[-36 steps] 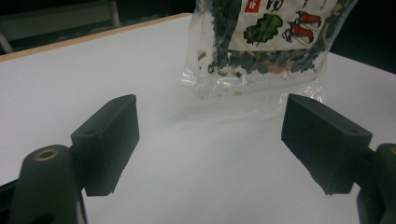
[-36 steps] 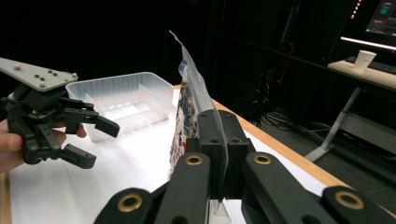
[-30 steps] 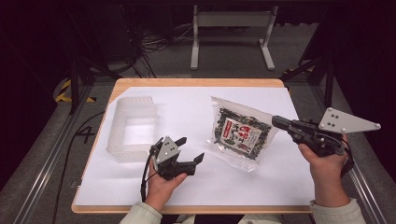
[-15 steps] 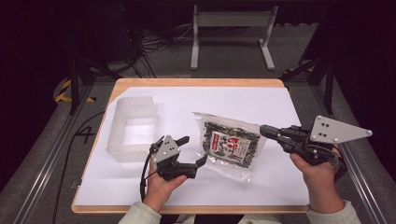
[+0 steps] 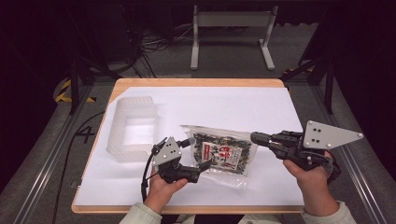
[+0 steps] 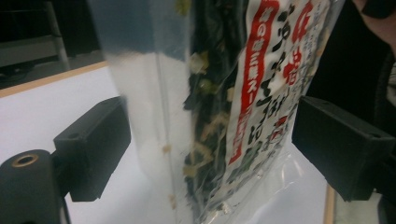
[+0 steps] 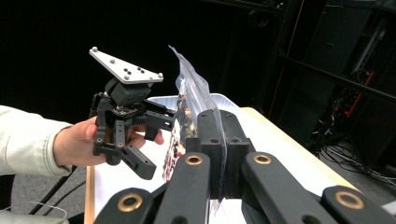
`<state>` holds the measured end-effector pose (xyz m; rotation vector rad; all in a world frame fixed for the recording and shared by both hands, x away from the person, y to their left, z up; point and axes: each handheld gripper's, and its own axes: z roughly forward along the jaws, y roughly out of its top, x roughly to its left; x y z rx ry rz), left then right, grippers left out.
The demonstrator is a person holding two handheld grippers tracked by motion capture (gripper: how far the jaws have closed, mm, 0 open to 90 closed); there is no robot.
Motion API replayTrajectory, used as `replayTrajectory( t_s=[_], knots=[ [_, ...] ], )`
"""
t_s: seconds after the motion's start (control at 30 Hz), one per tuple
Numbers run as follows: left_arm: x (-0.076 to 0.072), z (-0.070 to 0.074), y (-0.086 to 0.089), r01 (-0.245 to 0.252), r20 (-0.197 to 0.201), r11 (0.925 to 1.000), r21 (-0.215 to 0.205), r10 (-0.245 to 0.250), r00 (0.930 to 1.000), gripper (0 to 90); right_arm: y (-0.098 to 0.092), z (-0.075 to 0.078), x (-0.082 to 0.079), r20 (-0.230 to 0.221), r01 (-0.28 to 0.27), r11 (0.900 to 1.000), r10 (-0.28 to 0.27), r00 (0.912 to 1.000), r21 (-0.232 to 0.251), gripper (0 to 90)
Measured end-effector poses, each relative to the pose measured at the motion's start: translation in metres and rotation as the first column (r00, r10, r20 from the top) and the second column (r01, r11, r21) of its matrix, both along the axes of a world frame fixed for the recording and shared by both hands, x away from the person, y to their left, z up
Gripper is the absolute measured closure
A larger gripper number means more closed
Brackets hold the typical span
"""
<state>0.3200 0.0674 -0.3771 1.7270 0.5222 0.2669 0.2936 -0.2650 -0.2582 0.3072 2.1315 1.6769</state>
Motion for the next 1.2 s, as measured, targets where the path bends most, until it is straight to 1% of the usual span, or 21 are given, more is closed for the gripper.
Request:
replayTrajectory(
  t_s=[0.03, 0.07, 0.1, 0.17, 0.27, 0.33, 0.37, 0.4, 0.43, 0.47, 0.53, 0.6, 0.63, 0.67, 0.7, 0.77, 0.9, 1.03, 1.1, 1.2],
  knots=[
    [0.0001, 0.0004, -0.0005, 0.016, -0.001, 0.9999, 0.004, -0.016, 0.9999, 14.7, 0.0006, -0.0002, 0.0001, 0.0, -0.004, 1.0, 0.004, 1.0, 0.002, 90.0],
    [-0.0001, 0.0008, -0.0021, 0.035, -0.01, 0.9994, 0.009, -0.035, 0.9994, 16.3, 0.001, -0.0005, 0.0001, 0.0, -0.006, 1.0, 0.006, 1.0, 0.004, 90.0],
    [-0.0004, 0.0012, -0.0029, 0.044, -0.008, 0.9988, 0.022, -0.043, 0.999, 18.1, 0.0014, -0.0008, 0.0001, -0.002, -0.01, 1.0, 0.01, 0.9999, 0.009, 90.0],
    [-0.0016, 0.0016, -0.0041, 0.045, 0.009, 0.998, 0.044, -0.045, 0.9989, 22.2, 0.0013, -0.0014, 0.0007, -0.001, -0.014, 1.0, 0.014, 0.9999, 0.013, 90.0],
    [-0.0025, 0.0016, -0.0052, 0.053, 0.019, 0.9981, 0.032, -0.054, 0.9984, 26.6, -0.0007, -0.0022, 0.0023, -0.007, -0.021, 0.999, 0.021, 0.9997, 0.03, 90.0],
    [-0.0036, 0.0022, -0.0063, 0.067, 0.021, 0.9975, 0.024, -0.067, 0.9975, 32.0, -0.0016, -0.0031, 0.004, -0.015, -0.028, 0.999, 0.028, 0.9995, 0.042, 90.0],
    [-0.0046, 0.0027, -0.0075, 0.063, 0.017, 0.9976, 0.027, -0.064, 0.9978, 31.9, -0.0014, -0.0037, 0.0042, -0.018, -0.028, 0.999, 0.029, 0.9994, 0.044, 90.0],
    [-0.0046, 0.0027, -0.0075, 0.063, 0.017, 0.9976, 0.027, -0.064, 0.9978, 33.9, -0.001, -0.0043, 0.0045, -0.017, -0.029, 0.999, 0.03, 0.9994, 0.046, 90.0],
    [-0.0037, 0.0025, -0.0094, 0.089, 0.002, 0.9956, 0.027, -0.09, 0.996, 38.0, -0.0004, -0.0047, 0.0047, -0.018, -0.03, 0.998, 0.031, 0.9994, 0.047, 90.0],
    [-0.0021, 0.0018, -0.0095, 0.106, -0.014, 0.9942, 0.018, -0.106, 0.9943, 40.5, -0.0002, -0.0048, 0.0046, -0.017, -0.029, 0.998, 0.03, 0.9994, 0.047, 90.0],
    [-0.0005, 0.0006, -0.0089, 0.123, -0.029, 0.9924, -0.004, -0.123, 0.992, 44.0, -0.0008, -0.0046, 0.0043, -0.015, -0.025, 0.999, 0.026, 0.9996, 0.047, 90.0],
    [0.0005, 0.0004, -0.0079, 0.129, -0.027, 0.9916, -0.004, -0.129, 0.9912, 49.4, -0.0011, -0.0047, 0.0045, -0.016, -0.025, 0.998, 0.026, 0.9996, 0.049, 90.0],
    [0.0017, -0.0006, -0.0072, 0.14, -0.034, 0.9899, -0.018, -0.141, 0.9894, 49.4, -0.0014, -0.0049, 0.0047, -0.017, -0.024, 0.998, 0.025, 0.9995, 0.05, 90.0],
    [0.0022, -0.0009, -0.0059, 0.148, -0.029, 0.9886, -0.027, -0.149, 0.9884, 53.3, -0.0015, -0.0053, 0.0051, -0.017, -0.021, 0.998, 0.022, 0.9996, 0.052, 90.0],
    [0.0022, -0.0011, -0.0053, 0.15, -0.018, 0.9884, -0.025, -0.15, 0.9885, 56.7, -0.0016, -0.0056, 0.0056, -0.018, -0.021, 0.998, 0.022, 0.9996, 0.053, 90.0],
    [0.001, -0.0012, -0.0058, 0.151, -0.01, 0.9883, -0.024, -0.151, 0.9885, 58.4, -0.0021, -0.0062, 0.0061, -0.017, -0.016, 0.998, 0.017, 0.9997, 0.057, 90.0],
    [0.0001, -0.001, -0.0062, 0.172, -0.001, 0.9849, -0.017, -0.172, 0.9851, 62.8, -0.0044, -0.0066, 0.0078, -0.019, -0.001, 0.998, 0.003, 0.9998, 0.063, 90.0],
    [-0.0006, -0.0011, -0.0077, 0.172, 0.01, 0.9851, -0.013, -0.171, 0.9851, 65.5, -0.0062, -0.0072, 0.0091, -0.02, 0.011, 0.998, -0.009, 0.9998, 0.068, 90.0],
    [-0.001, -0.001, -0.0084, 0.173, 0.022, 0.9848, -0.008, -0.173, 0.9847, 66.8, -0.0066, -0.0073, 0.0094, -0.017, 0.018, 0.998, -0.017, 0.9997, 0.067, 89.8],
    [-0.0033, 0.0004, -0.0101, 0.182, 0.025, 0.9833, 0.0, -0.182, 0.983, 68.8, -0.0079, -0.0075, 0.01, -0.014, 0.031, 0.997, -0.03, 0.9994, 0.068, 89.5]
  ],
)
